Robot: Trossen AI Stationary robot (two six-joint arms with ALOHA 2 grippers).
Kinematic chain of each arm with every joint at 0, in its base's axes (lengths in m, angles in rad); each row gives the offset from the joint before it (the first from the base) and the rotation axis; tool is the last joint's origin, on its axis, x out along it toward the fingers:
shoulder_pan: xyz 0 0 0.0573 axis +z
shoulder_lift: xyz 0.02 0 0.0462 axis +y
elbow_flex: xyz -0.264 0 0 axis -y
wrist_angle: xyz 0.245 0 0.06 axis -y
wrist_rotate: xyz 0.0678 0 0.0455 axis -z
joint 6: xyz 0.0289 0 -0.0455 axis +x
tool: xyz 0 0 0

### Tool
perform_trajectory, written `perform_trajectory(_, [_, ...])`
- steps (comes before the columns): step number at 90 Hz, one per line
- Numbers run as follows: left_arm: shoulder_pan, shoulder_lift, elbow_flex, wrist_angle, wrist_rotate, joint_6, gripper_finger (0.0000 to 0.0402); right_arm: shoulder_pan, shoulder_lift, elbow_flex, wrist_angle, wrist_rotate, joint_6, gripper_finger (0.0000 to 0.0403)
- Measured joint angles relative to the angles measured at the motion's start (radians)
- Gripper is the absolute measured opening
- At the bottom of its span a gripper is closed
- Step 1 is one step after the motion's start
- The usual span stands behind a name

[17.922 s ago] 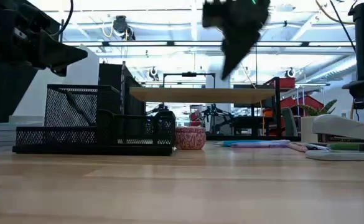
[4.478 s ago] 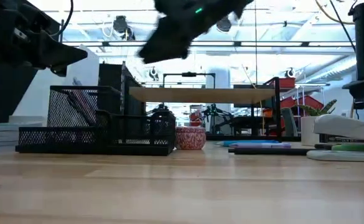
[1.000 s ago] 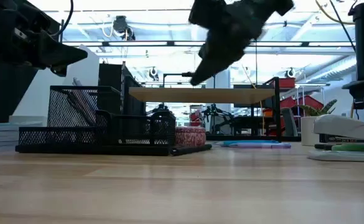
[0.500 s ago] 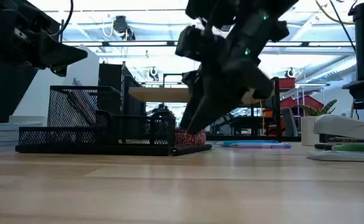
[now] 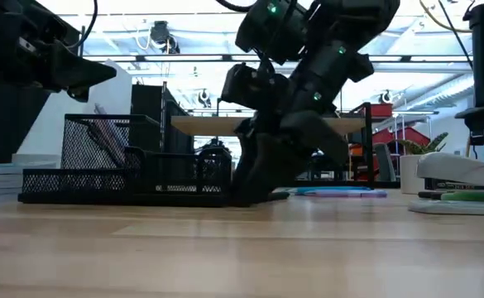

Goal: Stock shelves
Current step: Put the black pen into the desk organizer

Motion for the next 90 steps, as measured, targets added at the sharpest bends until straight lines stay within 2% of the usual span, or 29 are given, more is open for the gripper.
perform_trajectory(21, [0.0,0.0,0.0,0.0,0.0,0.0,0.0004,-0.015,0.002,0.0,-0.042,-0.048,0.059,0.0018])
perform_trajectory(52, [0.0,0.0,0.0,0.0,0.0,0.0,0.0004,-0.006,-0.029,0.001,-0.053,-0.038,0.12,0.0017])
perform_trajectory(61, [0.0,0.0,0.0,0.0,0.0,0.0,0.0004,-0.006,-0.061,0.003,-0.098,-0.039,0.122,0.0015])
perform_trajectory(66, [0.0,0.0,0.0,0.0,0.0,0.0,0.0004,-0.006,-0.088,0.007,-0.1,-0.039,0.122,0.0002])
perform_trajectory(90, [0.0,0.0,0.0,0.0,0.0,0.0,0.0004,-0.009,-0.221,0.011,-0.104,-0.04,0.13,0.0005])
